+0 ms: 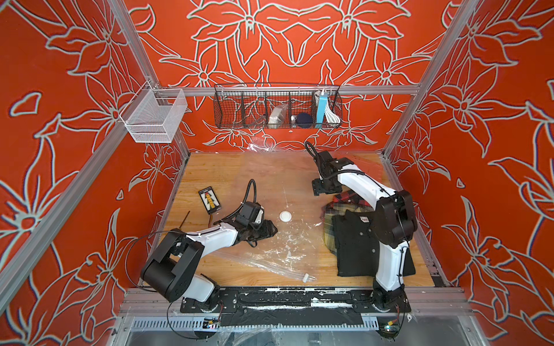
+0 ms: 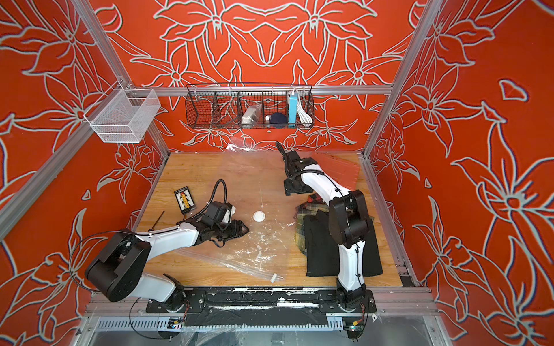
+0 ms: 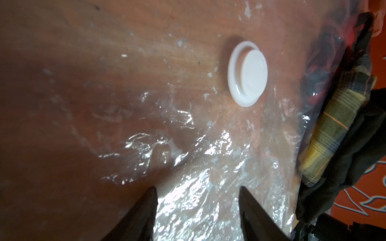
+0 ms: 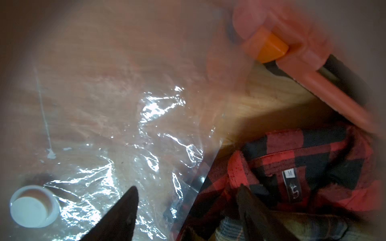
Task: Place the folded shirt into the vacuum bag
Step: Adjust the vacuum bag at the center of the board.
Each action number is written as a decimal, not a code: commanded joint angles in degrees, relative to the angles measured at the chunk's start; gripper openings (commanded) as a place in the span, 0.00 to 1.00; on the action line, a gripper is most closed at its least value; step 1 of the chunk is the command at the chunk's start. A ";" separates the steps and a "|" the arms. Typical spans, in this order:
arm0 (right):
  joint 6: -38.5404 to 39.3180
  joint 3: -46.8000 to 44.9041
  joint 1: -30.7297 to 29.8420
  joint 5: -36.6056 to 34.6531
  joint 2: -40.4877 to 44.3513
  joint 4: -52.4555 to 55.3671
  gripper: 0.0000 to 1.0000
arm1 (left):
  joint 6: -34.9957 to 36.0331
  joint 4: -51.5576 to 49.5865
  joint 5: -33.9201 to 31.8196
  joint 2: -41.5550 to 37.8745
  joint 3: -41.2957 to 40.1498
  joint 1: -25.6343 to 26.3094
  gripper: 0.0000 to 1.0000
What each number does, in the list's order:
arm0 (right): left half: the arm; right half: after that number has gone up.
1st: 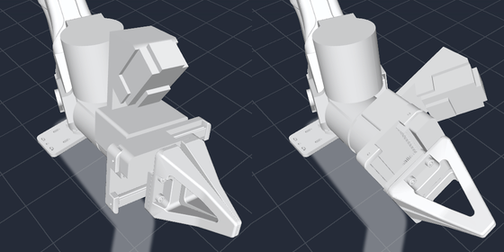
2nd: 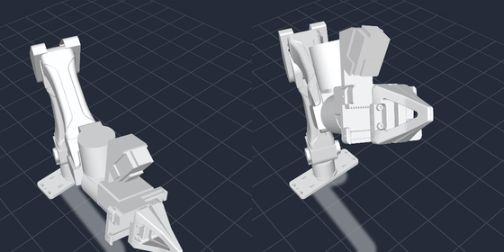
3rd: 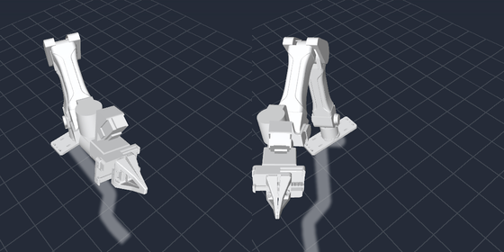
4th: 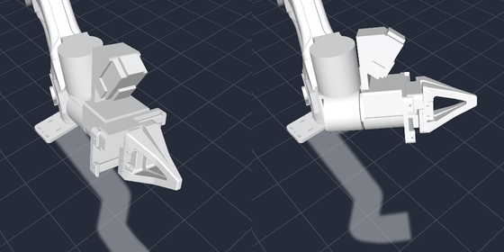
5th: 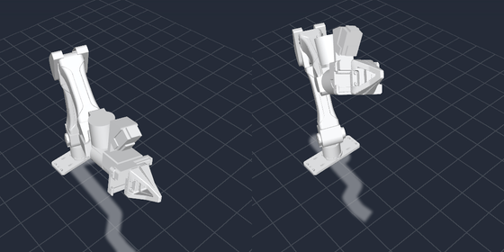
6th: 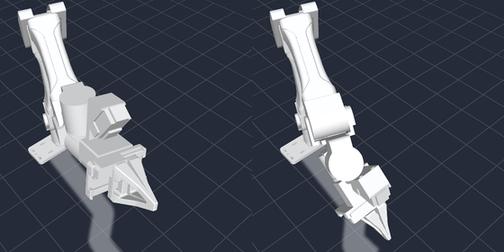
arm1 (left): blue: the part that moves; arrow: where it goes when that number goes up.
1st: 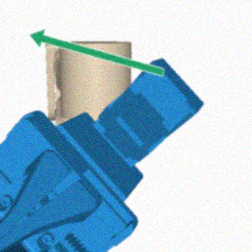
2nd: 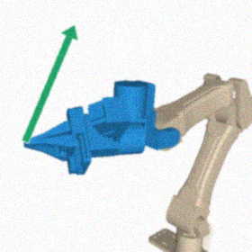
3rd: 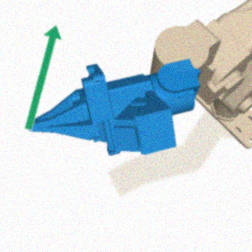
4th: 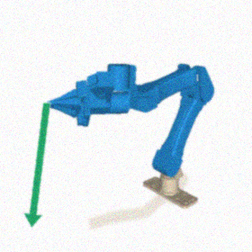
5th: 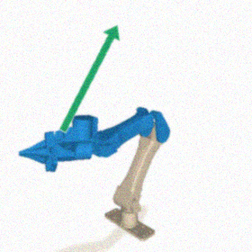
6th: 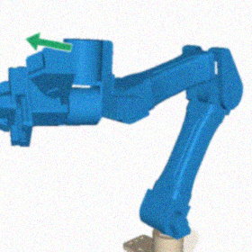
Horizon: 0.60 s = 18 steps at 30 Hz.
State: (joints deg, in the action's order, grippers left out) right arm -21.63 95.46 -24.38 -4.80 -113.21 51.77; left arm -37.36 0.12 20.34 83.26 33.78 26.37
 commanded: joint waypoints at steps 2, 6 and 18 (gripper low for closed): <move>-3.33 -0.51 2.54 4.63 -1.80 -1.95 0.78 | -0.57 -2.63 0.77 0.07 -1.52 0.78 0.64; -3.16 2.25 2.77 6.26 -5.07 -2.25 0.76 | -0.85 -2.61 0.93 -0.15 -1.78 0.88 0.64; 1.24 15.50 2.67 6.16 -11.77 -1.92 0.15 | -5.17 -0.80 1.55 1.47 -1.76 3.97 0.63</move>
State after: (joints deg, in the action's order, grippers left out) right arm -22.04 106.13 -21.41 1.83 -123.90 49.56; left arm -40.16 1.06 21.74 83.18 33.21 28.86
